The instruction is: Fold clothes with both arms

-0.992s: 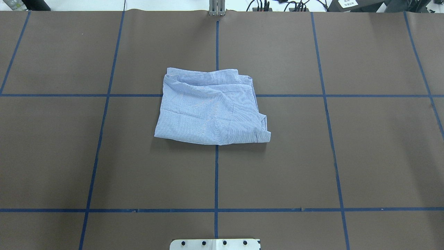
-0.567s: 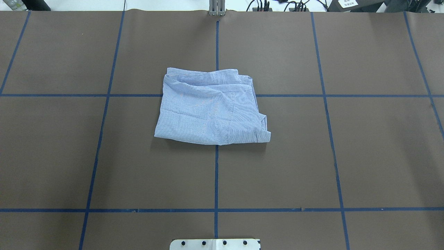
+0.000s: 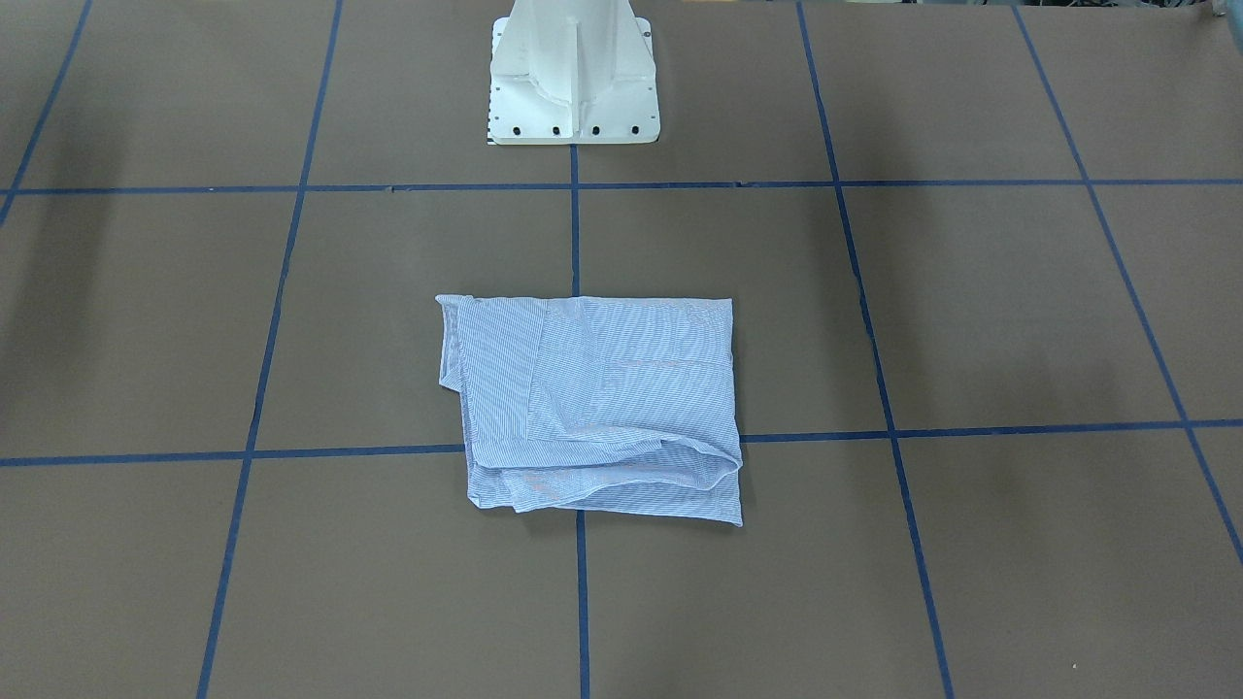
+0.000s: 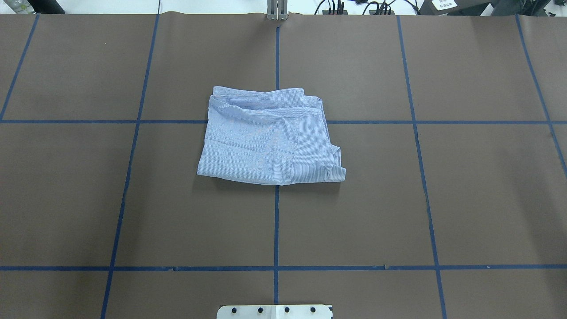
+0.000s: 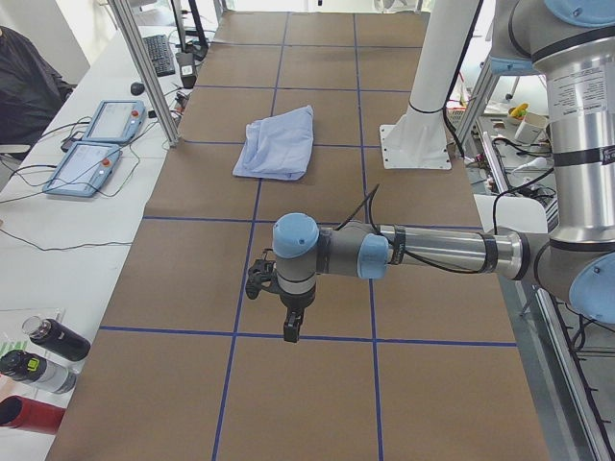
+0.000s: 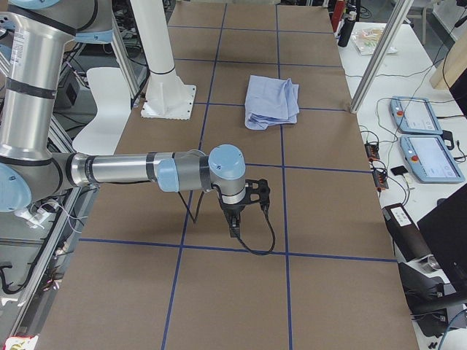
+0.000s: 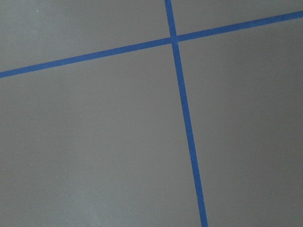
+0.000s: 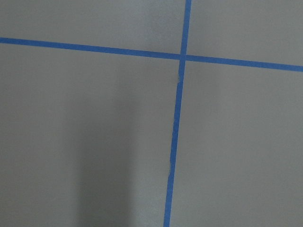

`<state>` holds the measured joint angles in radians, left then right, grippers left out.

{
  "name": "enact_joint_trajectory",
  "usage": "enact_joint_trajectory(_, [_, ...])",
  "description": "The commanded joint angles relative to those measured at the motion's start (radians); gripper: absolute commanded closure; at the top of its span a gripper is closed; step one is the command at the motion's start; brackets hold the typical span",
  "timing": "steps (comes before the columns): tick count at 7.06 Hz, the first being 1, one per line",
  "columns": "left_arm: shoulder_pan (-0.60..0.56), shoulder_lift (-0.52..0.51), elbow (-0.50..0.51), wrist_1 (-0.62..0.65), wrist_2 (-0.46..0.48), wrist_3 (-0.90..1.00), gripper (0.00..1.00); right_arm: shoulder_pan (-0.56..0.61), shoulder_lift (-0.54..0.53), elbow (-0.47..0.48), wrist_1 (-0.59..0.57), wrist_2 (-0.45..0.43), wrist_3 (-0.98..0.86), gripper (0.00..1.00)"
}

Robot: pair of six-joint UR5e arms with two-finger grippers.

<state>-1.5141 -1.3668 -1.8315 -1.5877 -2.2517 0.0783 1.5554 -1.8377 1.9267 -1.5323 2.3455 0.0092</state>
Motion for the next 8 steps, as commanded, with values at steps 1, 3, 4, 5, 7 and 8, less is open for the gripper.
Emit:
enact_joint_trajectory(1, [0.002, 0.000, -0.009, -0.002, -0.002, 0.000, 0.00, 0.000, 0.000, 0.000, 0.000, 0.009, -0.002, 0.00])
enact_joint_trajectory(3, [0.002, -0.003, -0.027, -0.005, -0.002, 0.000, 0.00, 0.000, 0.000, -0.008, -0.006, 0.012, -0.002, 0.00])
enact_joint_trajectory(4, [0.002, -0.002, -0.052, -0.003, -0.002, 0.000, 0.00, 0.000, 0.000, -0.008, -0.008, 0.014, -0.002, 0.00])
enact_joint_trajectory(5, [0.002, -0.001, -0.052, -0.003, -0.002, 0.000, 0.00, 0.000, 0.000, -0.011, -0.008, 0.012, -0.002, 0.00])
enact_joint_trajectory(7, [0.002, -0.012, -0.055, -0.009, -0.003, 0.001, 0.00, 0.000, 0.000, -0.020, -0.003, 0.012, -0.002, 0.00])
enact_joint_trajectory(8, [0.003, -0.014, -0.060, -0.009, -0.005, 0.001, 0.00, 0.000, -0.002, -0.021, 0.000, 0.011, -0.003, 0.00])
